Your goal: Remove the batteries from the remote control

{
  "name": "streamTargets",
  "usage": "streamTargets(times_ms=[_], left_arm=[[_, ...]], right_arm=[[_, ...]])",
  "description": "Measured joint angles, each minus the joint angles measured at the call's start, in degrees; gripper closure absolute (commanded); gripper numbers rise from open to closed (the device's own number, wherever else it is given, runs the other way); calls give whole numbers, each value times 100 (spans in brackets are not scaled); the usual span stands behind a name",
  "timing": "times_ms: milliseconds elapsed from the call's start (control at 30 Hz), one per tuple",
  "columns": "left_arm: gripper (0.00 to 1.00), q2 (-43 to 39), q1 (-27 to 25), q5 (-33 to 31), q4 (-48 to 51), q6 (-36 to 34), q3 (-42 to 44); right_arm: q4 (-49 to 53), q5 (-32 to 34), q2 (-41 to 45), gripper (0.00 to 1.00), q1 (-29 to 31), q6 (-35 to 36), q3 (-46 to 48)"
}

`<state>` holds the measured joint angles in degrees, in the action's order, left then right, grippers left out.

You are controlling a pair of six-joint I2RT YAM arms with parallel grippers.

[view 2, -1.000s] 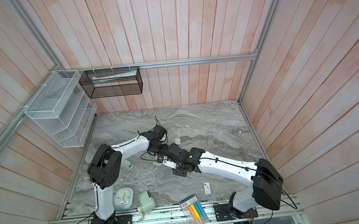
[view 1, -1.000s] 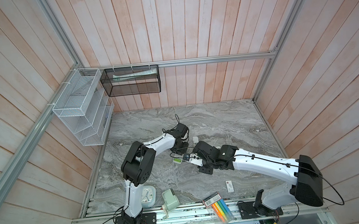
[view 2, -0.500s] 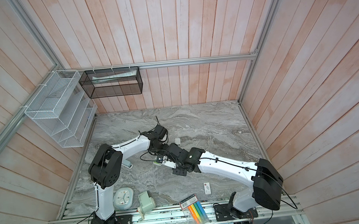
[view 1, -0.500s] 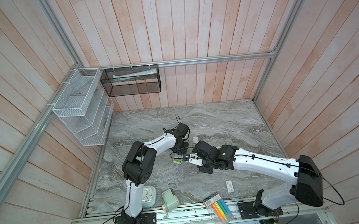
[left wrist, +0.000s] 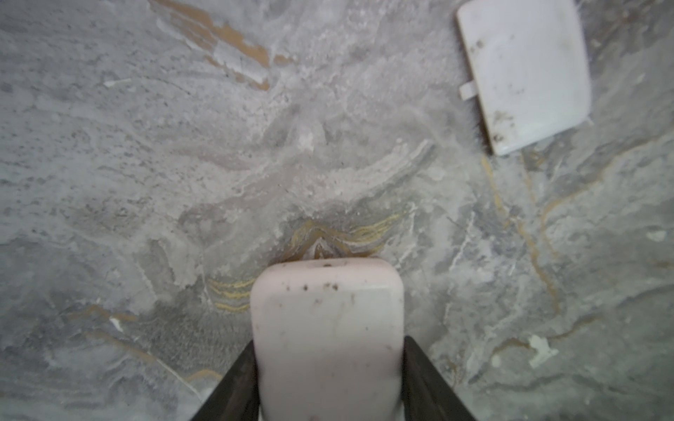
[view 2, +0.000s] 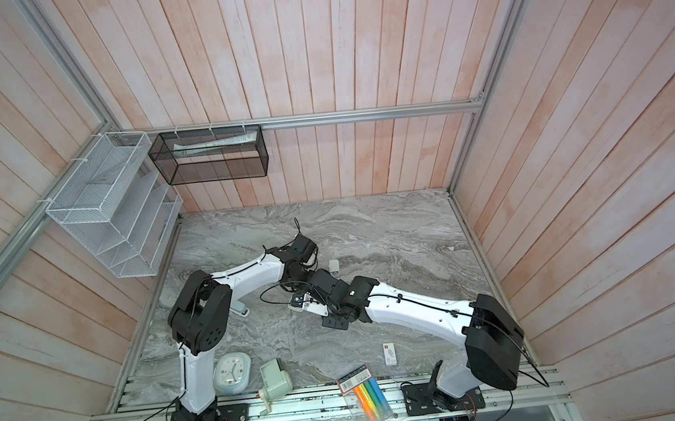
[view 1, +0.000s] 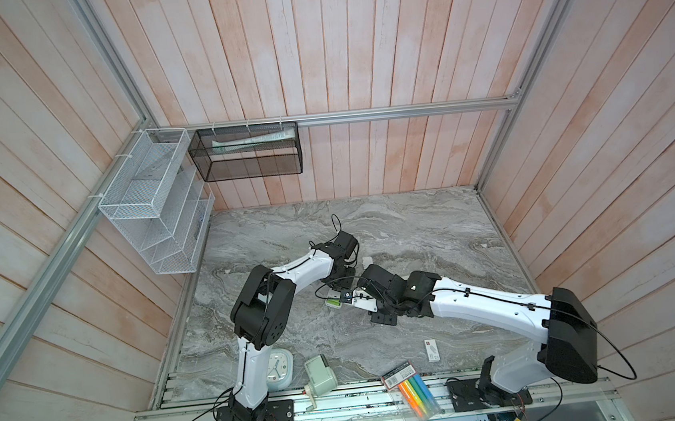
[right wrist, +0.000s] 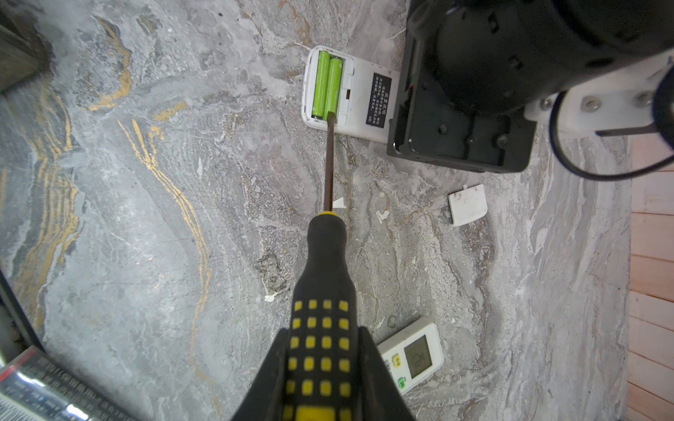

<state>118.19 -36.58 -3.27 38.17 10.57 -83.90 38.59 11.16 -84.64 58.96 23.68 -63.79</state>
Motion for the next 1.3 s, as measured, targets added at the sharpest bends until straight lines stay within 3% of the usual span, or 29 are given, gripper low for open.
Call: streamTargets(times_ms=[1300], left_arm=[[45, 125, -186, -470, 376, 33, -258]], right_arm=[[697, 90, -463, 100, 105, 127, -734]])
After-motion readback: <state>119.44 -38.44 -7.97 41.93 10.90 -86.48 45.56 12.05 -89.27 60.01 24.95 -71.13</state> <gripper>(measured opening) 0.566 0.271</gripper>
